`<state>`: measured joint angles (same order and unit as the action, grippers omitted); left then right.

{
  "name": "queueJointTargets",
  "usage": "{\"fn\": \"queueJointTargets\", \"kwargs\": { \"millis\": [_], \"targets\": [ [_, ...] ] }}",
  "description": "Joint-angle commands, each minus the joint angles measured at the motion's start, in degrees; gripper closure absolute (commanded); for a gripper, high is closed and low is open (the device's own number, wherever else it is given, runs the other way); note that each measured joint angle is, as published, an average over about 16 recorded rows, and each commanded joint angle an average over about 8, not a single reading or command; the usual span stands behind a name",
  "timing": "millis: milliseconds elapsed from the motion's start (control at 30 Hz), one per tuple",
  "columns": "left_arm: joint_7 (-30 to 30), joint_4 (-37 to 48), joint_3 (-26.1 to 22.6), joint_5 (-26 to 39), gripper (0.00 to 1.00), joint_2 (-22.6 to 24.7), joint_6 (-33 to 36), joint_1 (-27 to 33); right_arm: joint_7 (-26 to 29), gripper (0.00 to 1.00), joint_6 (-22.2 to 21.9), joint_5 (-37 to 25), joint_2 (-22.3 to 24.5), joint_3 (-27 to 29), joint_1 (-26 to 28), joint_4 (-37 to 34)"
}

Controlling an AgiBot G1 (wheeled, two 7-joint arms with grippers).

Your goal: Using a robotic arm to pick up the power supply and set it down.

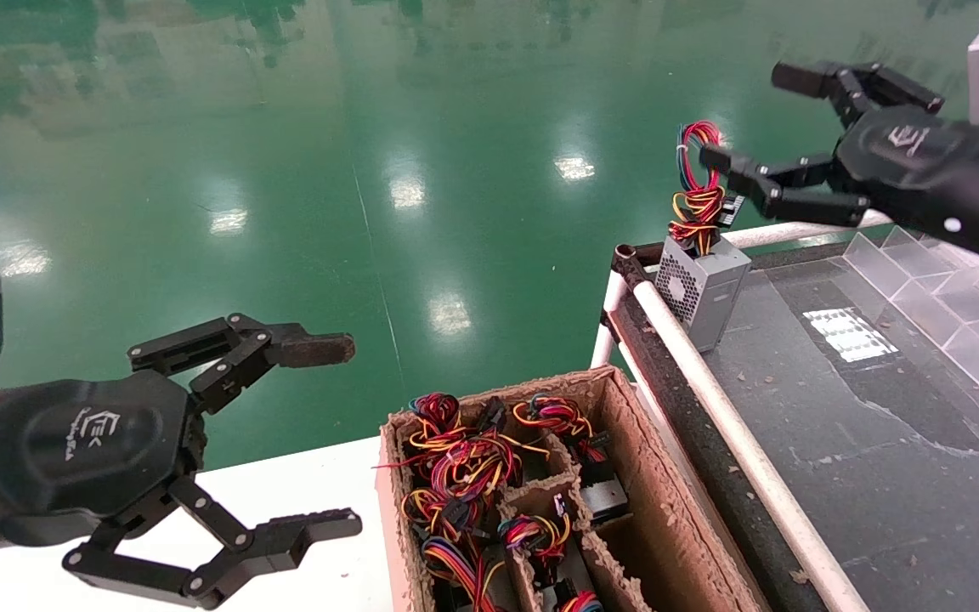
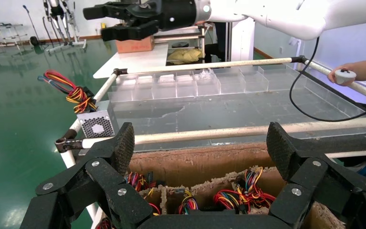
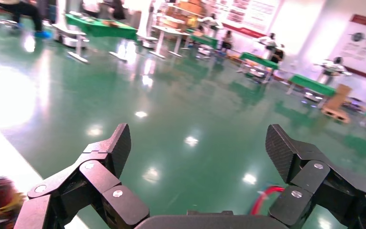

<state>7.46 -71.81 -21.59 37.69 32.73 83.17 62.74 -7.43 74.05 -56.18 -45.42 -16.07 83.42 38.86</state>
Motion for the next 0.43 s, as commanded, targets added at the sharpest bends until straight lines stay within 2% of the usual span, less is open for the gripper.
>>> {"fn": "queueJointTargets", "kwargs": {
  "millis": [33,433],
  "targets": [
    [0.0,0.0,0.0,0.0,0.0,0.0,0.0,0.0,1.2,0.0,0.8,1.0,0.7,0.0,-1.5,2.4],
    [0.0,0.0,0.0,0.0,0.0,0.0,0.0,0.0,7.7,0.0,5.0,6.1,4.4,0.0,-9.3,14.8]
  ]
}}
